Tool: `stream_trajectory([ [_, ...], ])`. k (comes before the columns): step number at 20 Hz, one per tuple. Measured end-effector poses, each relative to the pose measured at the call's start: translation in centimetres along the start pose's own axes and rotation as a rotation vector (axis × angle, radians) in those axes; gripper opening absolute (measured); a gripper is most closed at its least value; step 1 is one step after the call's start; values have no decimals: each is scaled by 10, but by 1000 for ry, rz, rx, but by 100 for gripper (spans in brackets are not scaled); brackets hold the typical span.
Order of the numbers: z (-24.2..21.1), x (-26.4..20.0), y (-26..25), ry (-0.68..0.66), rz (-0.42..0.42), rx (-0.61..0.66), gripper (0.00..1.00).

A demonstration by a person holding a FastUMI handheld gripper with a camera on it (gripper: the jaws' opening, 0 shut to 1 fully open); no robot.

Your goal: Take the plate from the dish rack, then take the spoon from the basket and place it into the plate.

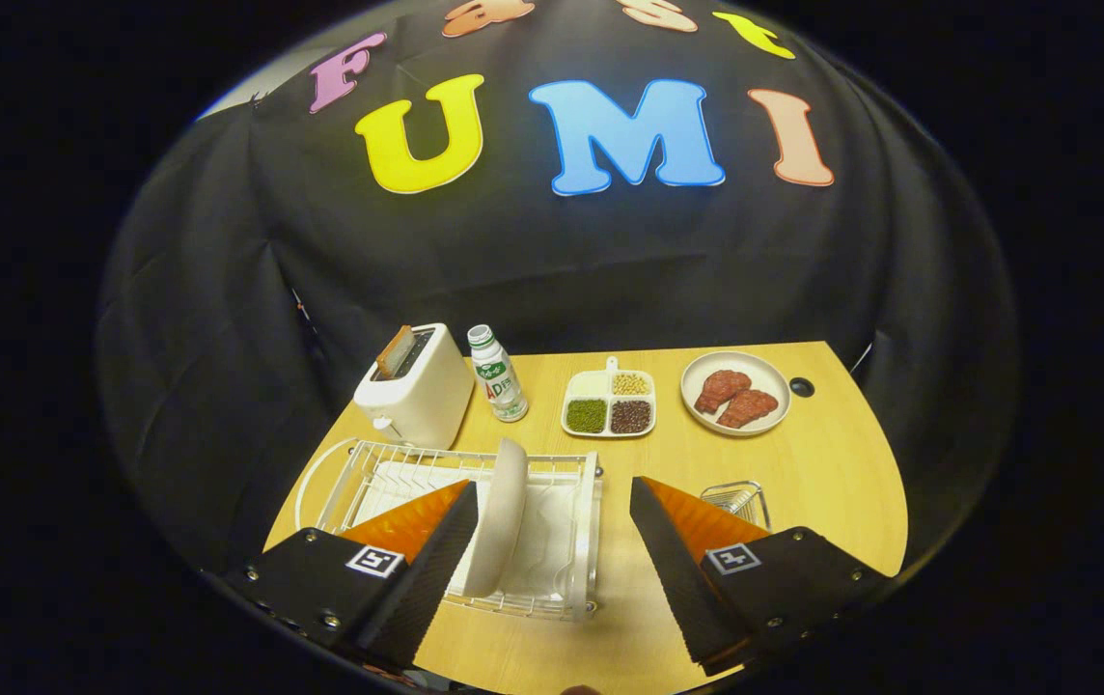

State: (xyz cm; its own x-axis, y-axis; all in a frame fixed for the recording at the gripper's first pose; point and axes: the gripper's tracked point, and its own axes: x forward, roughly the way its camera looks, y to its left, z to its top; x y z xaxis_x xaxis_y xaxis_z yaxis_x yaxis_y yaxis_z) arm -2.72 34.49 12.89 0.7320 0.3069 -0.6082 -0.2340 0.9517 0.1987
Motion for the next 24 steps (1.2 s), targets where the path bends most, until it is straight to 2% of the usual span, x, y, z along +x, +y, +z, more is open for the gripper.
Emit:
stream_trajectory([
  [12,-39,65,26,267,-35,11,98],
  [21,-63,97,34,390,-62,16,97],
  [22,-66,98,35,402,-70,13,96],
  [24,-76,102,34,438,-88,0,84],
])
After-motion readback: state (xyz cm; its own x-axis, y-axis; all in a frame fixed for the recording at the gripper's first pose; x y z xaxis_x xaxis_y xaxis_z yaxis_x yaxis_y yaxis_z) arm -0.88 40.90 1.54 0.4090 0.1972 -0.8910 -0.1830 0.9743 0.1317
